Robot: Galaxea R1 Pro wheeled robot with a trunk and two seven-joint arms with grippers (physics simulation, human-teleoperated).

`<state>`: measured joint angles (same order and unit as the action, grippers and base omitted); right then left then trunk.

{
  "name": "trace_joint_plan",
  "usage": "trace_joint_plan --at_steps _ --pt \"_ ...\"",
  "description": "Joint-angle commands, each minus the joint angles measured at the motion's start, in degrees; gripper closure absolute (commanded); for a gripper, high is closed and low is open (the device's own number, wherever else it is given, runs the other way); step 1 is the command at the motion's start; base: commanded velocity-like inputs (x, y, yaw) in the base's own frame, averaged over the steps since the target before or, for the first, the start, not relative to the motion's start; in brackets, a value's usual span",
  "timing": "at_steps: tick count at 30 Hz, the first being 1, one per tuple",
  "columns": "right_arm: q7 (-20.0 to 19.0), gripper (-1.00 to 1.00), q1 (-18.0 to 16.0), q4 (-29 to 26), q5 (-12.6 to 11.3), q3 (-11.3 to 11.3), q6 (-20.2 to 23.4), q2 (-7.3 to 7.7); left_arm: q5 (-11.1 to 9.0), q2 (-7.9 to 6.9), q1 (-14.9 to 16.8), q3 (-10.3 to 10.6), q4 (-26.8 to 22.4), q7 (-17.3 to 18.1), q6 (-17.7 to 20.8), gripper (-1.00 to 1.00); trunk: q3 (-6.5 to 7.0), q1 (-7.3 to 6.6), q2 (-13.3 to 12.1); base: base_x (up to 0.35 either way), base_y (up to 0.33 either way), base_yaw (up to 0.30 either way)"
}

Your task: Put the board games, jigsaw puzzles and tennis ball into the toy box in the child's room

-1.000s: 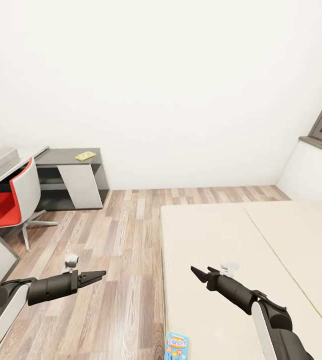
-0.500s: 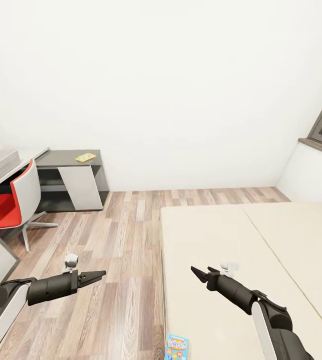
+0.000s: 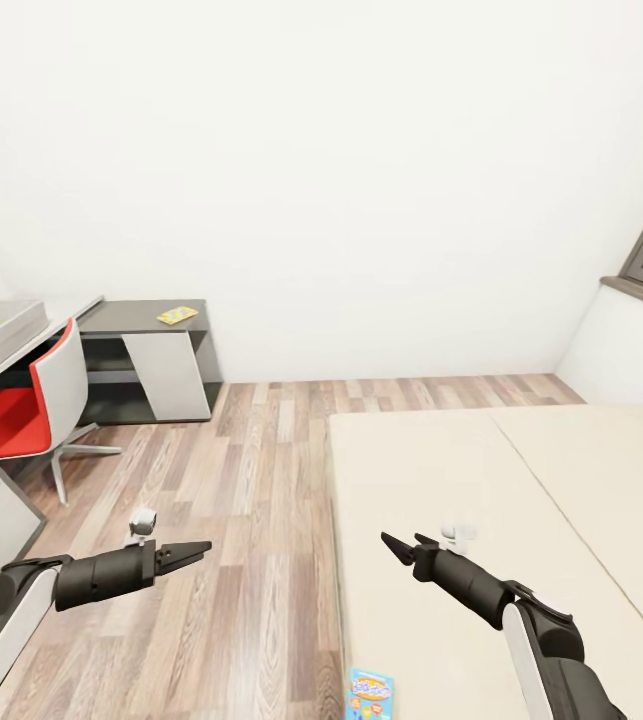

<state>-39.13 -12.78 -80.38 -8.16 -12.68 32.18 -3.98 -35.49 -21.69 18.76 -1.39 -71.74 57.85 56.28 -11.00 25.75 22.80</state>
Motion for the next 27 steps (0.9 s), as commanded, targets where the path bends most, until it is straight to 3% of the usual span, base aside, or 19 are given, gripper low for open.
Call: trace_joint_plan --at_steps 1,27 --pt "-0.2 -1.00 -0.1 0.0 -0.3 -0.2 0.4 -0.07 0.0 -0.02 0.0 0.0 0.0 0.2 0.2 -1.00 -0.12 0.03 0.1 0.000 0.243 0.000" --pt "-0.2 -1.00 -0.1 0.0 -0.3 -0.9 0.4 -0.07 0.0 -0.02 0.0 0.0 0.0 0.2 0.2 -1.00 -0.12 0.03 0.1 0.000 0.276 0.000"
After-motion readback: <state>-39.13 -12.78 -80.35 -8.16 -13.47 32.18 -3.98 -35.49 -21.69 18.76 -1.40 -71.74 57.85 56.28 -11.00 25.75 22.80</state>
